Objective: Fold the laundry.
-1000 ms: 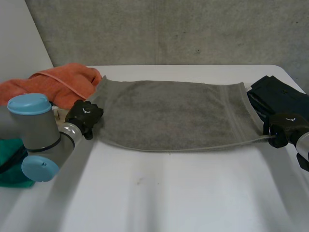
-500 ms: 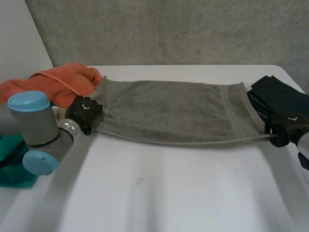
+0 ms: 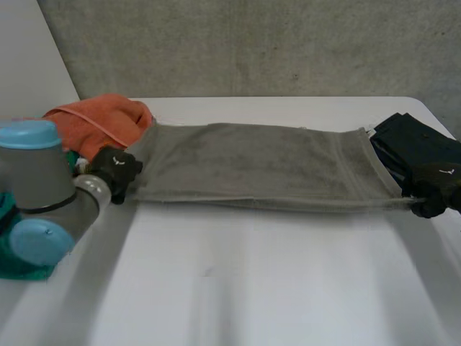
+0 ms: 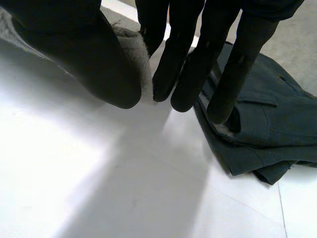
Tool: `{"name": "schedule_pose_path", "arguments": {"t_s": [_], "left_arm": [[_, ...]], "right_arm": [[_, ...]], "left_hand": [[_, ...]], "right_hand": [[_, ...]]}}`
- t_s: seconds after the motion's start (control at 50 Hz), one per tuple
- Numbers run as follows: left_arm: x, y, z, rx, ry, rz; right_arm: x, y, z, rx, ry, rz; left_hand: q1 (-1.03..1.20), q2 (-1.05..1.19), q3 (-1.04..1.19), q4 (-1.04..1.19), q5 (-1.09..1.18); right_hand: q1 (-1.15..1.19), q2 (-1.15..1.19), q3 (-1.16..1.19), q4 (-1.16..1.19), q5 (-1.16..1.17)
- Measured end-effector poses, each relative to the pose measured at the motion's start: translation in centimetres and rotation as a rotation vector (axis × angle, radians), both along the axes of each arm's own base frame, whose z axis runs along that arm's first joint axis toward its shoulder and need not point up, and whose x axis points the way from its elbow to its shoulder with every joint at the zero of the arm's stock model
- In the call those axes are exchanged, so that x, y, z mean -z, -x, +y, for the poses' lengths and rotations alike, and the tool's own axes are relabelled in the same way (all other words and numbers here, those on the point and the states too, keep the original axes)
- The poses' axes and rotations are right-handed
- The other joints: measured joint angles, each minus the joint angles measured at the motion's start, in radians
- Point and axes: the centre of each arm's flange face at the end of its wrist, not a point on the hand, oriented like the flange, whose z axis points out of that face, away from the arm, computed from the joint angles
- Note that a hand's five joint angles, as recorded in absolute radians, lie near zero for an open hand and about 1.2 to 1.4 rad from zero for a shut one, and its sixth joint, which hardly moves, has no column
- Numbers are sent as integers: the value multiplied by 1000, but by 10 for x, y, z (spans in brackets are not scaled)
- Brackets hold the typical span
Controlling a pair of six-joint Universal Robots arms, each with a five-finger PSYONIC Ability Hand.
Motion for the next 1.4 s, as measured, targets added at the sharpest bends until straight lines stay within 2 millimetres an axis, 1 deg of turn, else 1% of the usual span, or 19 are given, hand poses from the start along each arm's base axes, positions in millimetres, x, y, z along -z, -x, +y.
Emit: {"name": "schedule_pose_path", "arguments": {"t_s": [0.04, 0.14, 0.26, 0.32, 0.36, 0.44, 0.58, 0.72, 0.92, 1.02, 1.04, 1.06, 1.1, 1.12, 1.14, 1.16, 1.18, 1.28, 1.4], "left_arm": [[-6, -4, 13, 3, -29, -15], [-22, -20, 70, 29, -186, -95], [-31, -31, 128, 72, -368, -169], [-35, -31, 145, 97, -415, -188], [-38, -28, 147, 109, -415, -192], [-40, -20, 131, 111, -360, -191], [-48, 4, 72, 54, -190, -150], [-56, 26, 18, 3, -68, -64], [-40, 49, -38, -18, -4, -31], [-33, 56, -53, -10, 21, -23], [-32, 57, -55, -7, 26, -21], [-30, 59, -58, -2, 33, -18], [-28, 61, -61, 5, 43, -15], [-27, 63, -63, 8, 54, -13], [-27, 64, -64, 8, 61, -12], [-28, 64, -65, 7, 68, -11], [-31, 64, -67, 1, 84, -8], [-54, 59, -69, -31, 151, 22], [-86, 50, -58, -25, 202, 80]], "right_arm": [[-6, 1, 5, -25, -24, 20], [-23, 11, 22, -99, -128, 116], [-37, 28, 56, -261, -368, 256], [-38, 33, 63, -323, -425, 285], [-36, 34, 62, -336, -438, 290], [-27, 34, 54, -319, -430, 277], [-12, 25, 22, -201, -318, 200], [-8, 20, -16, -68, -174, 122], [7, 9, -65, 29, 6, 148], [16, -1, -83, 28, 94, 172], [17, -3, -85, 28, 108, 175], [19, -6, -89, 27, 130, 180], [21, -9, -93, 28, 155, 188], [23, -12, -96, 32, 174, 193], [24, -13, -98, 36, 186, 198], [24, -14, -99, 42, 194, 202], [24, -15, -101, 55, 207, 209], [14, -12, -101, 111, 225, 222], [-8, -6, -87, 112, 199, 182]], "left_hand": [[0, 0, 0, 0, 0], [0, 0, 0, 0, 0], [0, 0, 0, 0, 0], [0, 0, 0, 0, 0], [0, 0, 0, 0, 0], [0, 0, 0, 0, 0], [0, 0, 0, 0, 0], [0, 0, 0, 0, 0], [0, 1, 1, 0, 0], [0, 1, 1, 0, 0], [-5, -5, -2, -3, -2], [-52, -69, -65, -69, -48], [-293, -305, -297, -284, -256], [-470, -458, -450, -435, -406], [-698, -633, -621, -634, -601], [-698, -633, -621, -634, -601], [-962, -930, -920, -935, -886], [-971, -990, -979, -992, -938], [-971, -990, -979, -992, -938]], "right_hand": [[0, 0, 0, 0, 0], [0, 0, 0, 0, 0], [0, 0, 0, 0, 0], [0, 0, 0, 0, 0], [0, 0, 0, 0, 0], [0, 0, 0, 0, 0], [0, 0, 0, 0, 3], [0, 0, 0, 0, 3], [13, 0, 0, 0, 3], [-17, -28, -31, -31, -31], [-72, -96, -101, -102, -103], [-279, -313, -291, -291, -298], [-561, -597, -568, -566, -584], [-750, -789, -776, -774, -780], [-819, -856, -848, -849, -854], [-880, -916, -916, -917, -927], [-921, -964, -971, -968, -972], [-923, -971, -982, -987, -975], [-923, -971, -982, -987, -974]]}}
